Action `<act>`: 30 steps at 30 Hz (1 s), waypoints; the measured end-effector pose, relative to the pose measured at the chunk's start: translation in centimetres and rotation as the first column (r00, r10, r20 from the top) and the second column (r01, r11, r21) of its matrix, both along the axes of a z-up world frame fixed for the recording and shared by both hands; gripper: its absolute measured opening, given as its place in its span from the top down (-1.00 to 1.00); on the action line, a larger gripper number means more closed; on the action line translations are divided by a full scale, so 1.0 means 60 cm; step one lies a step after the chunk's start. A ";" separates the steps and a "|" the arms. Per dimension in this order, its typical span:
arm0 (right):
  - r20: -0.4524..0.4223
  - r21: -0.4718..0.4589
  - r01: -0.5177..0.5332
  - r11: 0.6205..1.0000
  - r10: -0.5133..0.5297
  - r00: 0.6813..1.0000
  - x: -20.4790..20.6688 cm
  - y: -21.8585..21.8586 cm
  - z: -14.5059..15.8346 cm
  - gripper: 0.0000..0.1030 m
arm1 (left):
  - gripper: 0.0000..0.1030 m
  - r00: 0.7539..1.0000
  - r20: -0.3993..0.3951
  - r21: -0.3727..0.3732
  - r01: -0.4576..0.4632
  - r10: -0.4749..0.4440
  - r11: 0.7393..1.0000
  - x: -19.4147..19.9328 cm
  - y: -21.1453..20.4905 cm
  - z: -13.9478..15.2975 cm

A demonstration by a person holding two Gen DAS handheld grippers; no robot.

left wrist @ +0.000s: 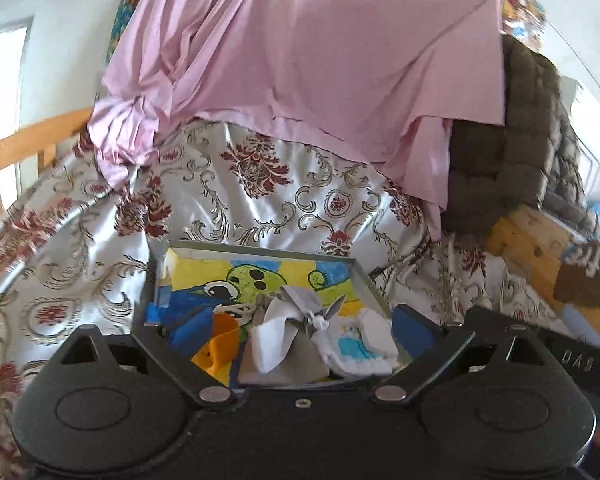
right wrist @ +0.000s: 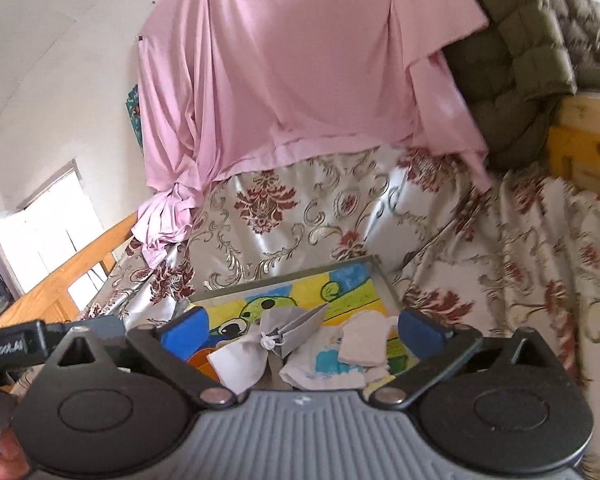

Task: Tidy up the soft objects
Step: 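Lower the mask and wipe into the tray and open both tools, then move both tools back over the pile beside the green jar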

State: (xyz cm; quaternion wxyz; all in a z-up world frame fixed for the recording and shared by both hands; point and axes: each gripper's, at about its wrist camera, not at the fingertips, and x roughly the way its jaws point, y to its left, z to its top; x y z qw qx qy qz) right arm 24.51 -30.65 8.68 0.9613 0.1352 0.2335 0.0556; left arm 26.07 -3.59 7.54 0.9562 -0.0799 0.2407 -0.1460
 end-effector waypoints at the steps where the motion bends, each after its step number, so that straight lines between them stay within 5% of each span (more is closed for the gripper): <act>1: 0.008 -0.014 0.004 1.000 -0.003 1.000 -0.013 0.003 0.002 -0.99 | -0.86 1.000 0.006 0.010 0.000 0.000 1.000 -0.013 0.000 0.000; 13: 0.104 -0.160 0.118 0.980 -0.102 0.989 -0.178 0.039 -0.002 -1.00 | -0.99 0.997 0.076 -0.047 -0.011 0.014 0.999 -0.147 0.019 -0.024; 30: 0.033 -0.139 0.140 0.980 -0.137 0.990 -0.269 0.057 -0.039 -1.00 | -0.99 0.991 0.130 0.015 -0.039 0.037 0.999 -0.255 0.041 -0.079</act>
